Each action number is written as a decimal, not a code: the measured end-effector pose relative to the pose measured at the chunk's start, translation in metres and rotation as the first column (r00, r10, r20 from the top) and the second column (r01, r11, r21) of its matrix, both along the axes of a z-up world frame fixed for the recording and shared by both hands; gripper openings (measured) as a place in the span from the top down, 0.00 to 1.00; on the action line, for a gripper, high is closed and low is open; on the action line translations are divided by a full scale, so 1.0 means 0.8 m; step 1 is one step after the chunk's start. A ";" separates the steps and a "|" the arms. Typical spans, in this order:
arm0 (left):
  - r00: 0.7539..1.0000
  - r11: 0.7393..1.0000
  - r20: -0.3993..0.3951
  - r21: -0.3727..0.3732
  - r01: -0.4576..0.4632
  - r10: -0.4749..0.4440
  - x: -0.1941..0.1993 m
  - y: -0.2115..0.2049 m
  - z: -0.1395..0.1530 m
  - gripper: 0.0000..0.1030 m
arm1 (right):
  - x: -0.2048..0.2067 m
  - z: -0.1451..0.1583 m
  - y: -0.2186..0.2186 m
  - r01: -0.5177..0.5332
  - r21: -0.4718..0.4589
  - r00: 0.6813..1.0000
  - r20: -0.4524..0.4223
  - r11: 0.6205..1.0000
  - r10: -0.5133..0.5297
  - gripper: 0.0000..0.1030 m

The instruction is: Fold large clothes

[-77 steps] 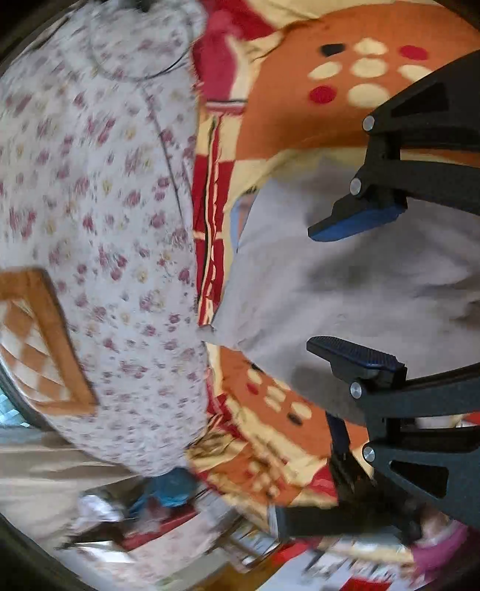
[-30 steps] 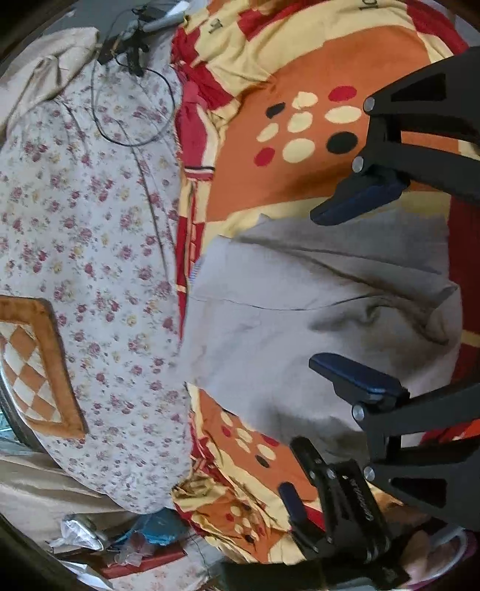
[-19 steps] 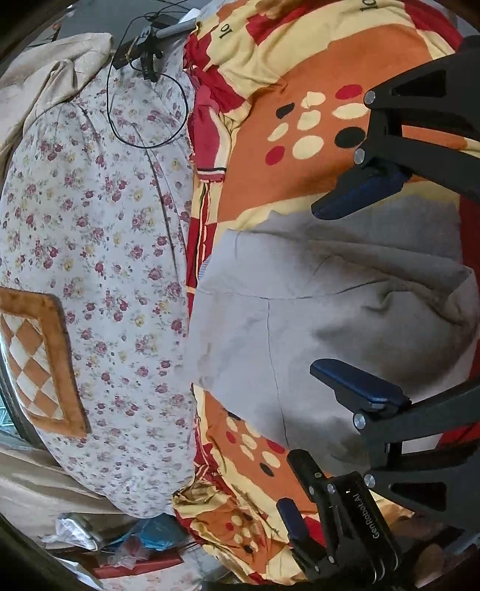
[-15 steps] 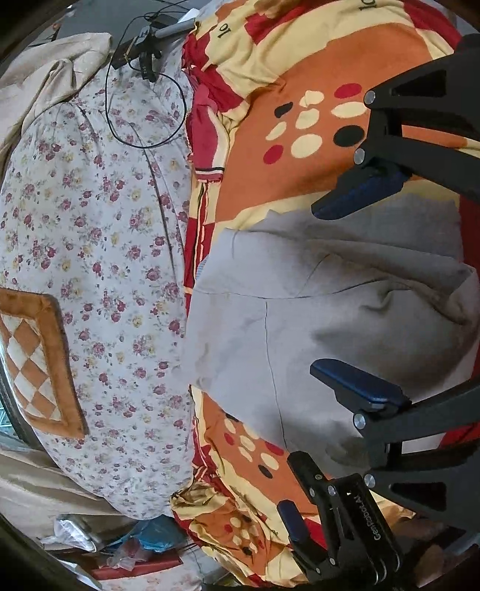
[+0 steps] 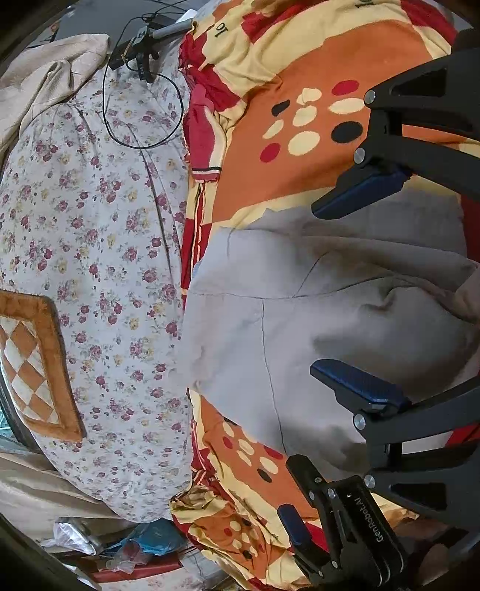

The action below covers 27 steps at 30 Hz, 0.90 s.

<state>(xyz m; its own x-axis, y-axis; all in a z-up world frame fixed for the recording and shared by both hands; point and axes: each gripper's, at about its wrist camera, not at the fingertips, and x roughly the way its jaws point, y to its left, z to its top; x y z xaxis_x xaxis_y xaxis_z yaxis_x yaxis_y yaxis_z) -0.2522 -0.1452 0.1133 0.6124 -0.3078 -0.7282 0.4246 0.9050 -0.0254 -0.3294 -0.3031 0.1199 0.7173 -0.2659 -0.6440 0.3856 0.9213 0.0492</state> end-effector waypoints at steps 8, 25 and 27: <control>1.000 1.000 0.009 0.006 -0.008 0.008 0.000 0.000 -0.002 0.20 | 0.002 -0.002 0.001 0.003 0.010 1.000 0.000 1.000 -0.003 0.22; 1.000 1.000 0.018 0.014 -0.016 0.016 0.001 -0.001 -0.002 0.20 | 0.008 -0.006 0.002 0.008 0.019 1.000 -0.006 1.000 -0.008 0.22; 1.000 1.000 0.015 0.014 -0.017 0.016 0.001 -0.001 -0.002 0.20 | 0.008 -0.007 0.002 0.008 0.021 1.000 -0.010 1.000 -0.008 0.22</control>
<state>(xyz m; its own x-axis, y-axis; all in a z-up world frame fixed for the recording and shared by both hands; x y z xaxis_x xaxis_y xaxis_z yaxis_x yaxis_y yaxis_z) -0.2512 -0.1461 0.1116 0.6278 -0.2872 -0.7234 0.4099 0.9121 -0.0063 -0.3226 -0.3013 0.1143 0.7090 -0.2578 -0.6564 0.3935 0.9170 0.0649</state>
